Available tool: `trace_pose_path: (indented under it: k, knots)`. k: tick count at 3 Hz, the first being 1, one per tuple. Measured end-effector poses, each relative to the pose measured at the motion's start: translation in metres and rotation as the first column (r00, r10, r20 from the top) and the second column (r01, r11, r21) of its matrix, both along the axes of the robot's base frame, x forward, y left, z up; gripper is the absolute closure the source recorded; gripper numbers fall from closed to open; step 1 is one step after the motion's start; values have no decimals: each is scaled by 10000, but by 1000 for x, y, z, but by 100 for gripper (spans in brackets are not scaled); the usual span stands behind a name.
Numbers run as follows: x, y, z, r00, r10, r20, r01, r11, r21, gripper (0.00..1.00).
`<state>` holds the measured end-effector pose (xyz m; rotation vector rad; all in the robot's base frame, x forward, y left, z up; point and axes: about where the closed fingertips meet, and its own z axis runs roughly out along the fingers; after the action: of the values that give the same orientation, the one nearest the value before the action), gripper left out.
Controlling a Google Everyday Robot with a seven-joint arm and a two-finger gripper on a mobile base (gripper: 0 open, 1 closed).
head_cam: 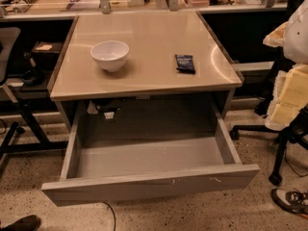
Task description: Close top drawer
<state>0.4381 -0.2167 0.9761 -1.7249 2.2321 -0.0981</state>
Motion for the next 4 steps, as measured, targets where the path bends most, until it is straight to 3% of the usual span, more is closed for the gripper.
trace_pose_path:
  k: [1, 4]
  knots:
    - [0, 0, 0, 10000, 0, 0, 0, 10000, 0, 0]
    - [0, 0, 0, 10000, 0, 2, 0, 10000, 0, 66]
